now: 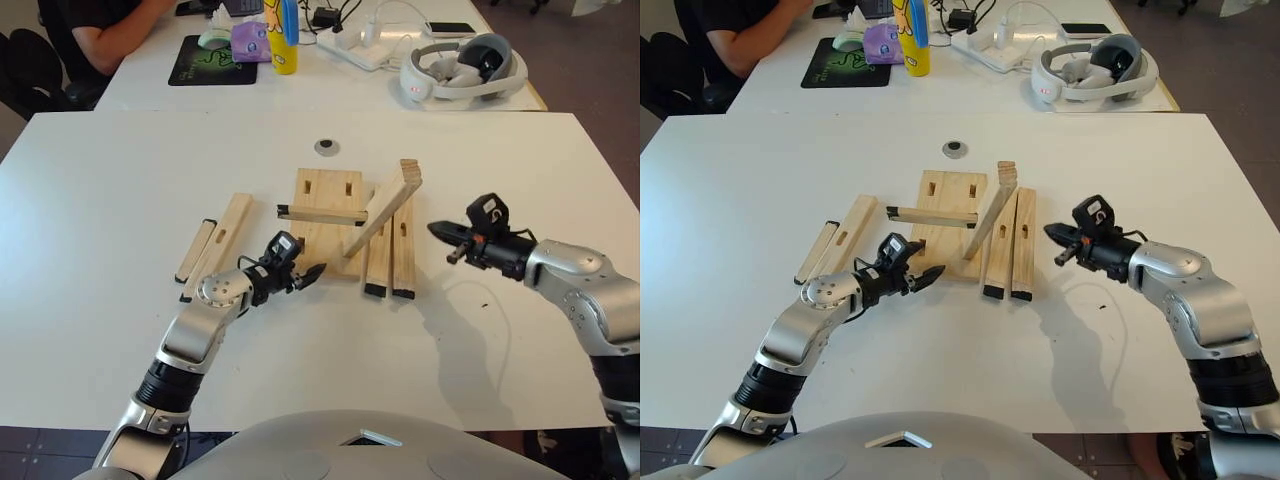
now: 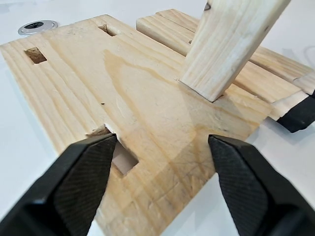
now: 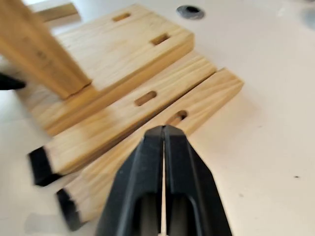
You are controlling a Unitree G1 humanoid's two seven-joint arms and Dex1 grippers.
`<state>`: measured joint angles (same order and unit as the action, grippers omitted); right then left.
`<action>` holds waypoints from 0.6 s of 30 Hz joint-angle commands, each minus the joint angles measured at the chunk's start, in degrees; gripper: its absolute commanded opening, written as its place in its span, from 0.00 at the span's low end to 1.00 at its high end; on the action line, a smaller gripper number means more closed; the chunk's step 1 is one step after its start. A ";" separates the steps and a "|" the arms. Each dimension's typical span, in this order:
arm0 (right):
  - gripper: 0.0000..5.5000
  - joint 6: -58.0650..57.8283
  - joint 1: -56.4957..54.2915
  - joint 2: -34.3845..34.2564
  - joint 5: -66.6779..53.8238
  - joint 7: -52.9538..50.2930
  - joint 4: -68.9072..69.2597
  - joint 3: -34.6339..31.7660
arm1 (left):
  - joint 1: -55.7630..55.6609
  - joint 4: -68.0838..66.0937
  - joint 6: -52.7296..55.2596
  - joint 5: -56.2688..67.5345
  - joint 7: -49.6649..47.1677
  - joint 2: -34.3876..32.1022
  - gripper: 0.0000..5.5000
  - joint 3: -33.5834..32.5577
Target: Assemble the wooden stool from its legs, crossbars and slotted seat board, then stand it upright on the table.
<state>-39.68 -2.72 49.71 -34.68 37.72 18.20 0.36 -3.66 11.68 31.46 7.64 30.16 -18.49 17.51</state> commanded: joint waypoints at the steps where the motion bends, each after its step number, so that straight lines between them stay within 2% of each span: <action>1: 0.00 -3.80 1.46 1.87 -7.46 7.95 7.01 -2.55 | 2.64 -1.59 4.13 -0.74 -0.14 -1.29 0.64 1.06; 3: 0.00 -5.59 1.63 2.10 -9.78 9.89 9.26 -2.45 | 2.44 -1.68 4.38 -0.76 -0.19 -1.36 0.64 1.04; 5: 0.00 -6.51 1.65 2.57 -8.33 10.69 11.09 0.64 | 2.41 -1.54 4.62 -0.74 -0.23 -1.38 0.64 1.10; 10: 0.00 -8.60 -2.58 -4.93 -2.22 4.10 10.85 9.98 | 1.76 -1.27 5.19 -0.57 -0.13 -1.21 0.64 1.38; 14: 0.00 -9.55 -4.90 -11.62 1.28 -1.21 8.65 13.76 | 1.67 -0.95 5.67 -0.33 0.10 -1.36 0.64 1.37; 18: 0.00 -10.52 -6.83 -12.01 3.70 -0.61 8.45 16.52 | 1.75 -0.80 5.92 -0.30 0.06 -1.30 0.64 1.48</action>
<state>-48.98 -7.86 37.35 -32.12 36.94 26.66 15.46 -4.19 12.88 33.79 7.84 30.03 -18.56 17.95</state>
